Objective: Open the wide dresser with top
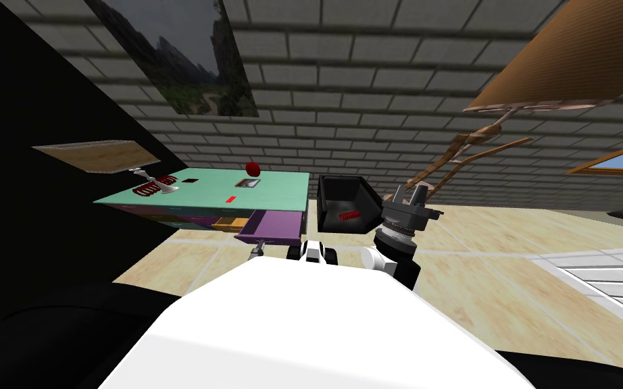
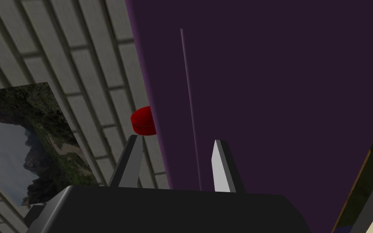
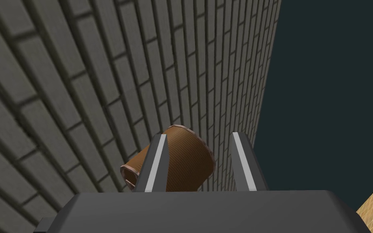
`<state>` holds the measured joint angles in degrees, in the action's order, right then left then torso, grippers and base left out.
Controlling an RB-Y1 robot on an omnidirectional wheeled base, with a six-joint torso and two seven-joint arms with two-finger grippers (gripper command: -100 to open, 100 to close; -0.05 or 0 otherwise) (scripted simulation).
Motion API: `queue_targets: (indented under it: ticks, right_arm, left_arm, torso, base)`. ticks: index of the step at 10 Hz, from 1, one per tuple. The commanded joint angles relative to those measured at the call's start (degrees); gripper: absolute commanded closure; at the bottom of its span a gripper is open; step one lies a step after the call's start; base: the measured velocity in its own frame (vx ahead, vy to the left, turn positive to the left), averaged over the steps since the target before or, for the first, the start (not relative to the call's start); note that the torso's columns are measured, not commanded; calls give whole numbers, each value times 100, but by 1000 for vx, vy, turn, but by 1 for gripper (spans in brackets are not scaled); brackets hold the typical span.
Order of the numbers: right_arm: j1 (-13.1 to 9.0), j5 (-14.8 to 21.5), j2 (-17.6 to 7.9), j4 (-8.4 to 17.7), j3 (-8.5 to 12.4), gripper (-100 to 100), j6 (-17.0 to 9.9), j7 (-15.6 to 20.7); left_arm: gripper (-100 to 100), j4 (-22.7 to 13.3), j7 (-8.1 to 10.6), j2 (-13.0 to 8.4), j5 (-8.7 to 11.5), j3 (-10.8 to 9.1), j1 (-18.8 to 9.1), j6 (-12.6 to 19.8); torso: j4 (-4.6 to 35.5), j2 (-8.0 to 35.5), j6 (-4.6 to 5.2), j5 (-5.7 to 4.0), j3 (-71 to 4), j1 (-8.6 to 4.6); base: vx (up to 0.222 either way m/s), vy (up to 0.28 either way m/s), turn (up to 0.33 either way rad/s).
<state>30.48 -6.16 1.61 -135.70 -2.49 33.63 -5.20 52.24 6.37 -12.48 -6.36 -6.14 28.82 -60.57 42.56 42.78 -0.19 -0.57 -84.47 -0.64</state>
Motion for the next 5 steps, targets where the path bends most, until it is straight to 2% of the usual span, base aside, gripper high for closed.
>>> queue_targets:
  ticks: [1,2,3,5]
  right_arm:
    - [0,0,0,0,0,0,0,0]
    - [1,0,0,0,0,0,0,0]
    - [1,0,0,0,0,0,0,0]
    - [2,0,0,-1,0,0,1,0]
  left_arm:
    - [100,0,-18,1,-14,-2,39,-224]
    - [100,29,-21,3,-29,4,87,-298]
    - [-100,146,164,-150,21,-52,254,-228]
    - [-100,325,353,-302,62,-102,476,-262]
  torso:
    - [-9,-2,-6,4,-7,-3]
    - [-12,-1,-7,8,-9,-1]
    - [-10,1,-10,7,0,3]
    - [-30,-73,16,43,-28,42]
  base:
    - [-71,-8,17]
    - [-79,-14,37]
    - [4,-50,-8]
    - [73,-66,-13]
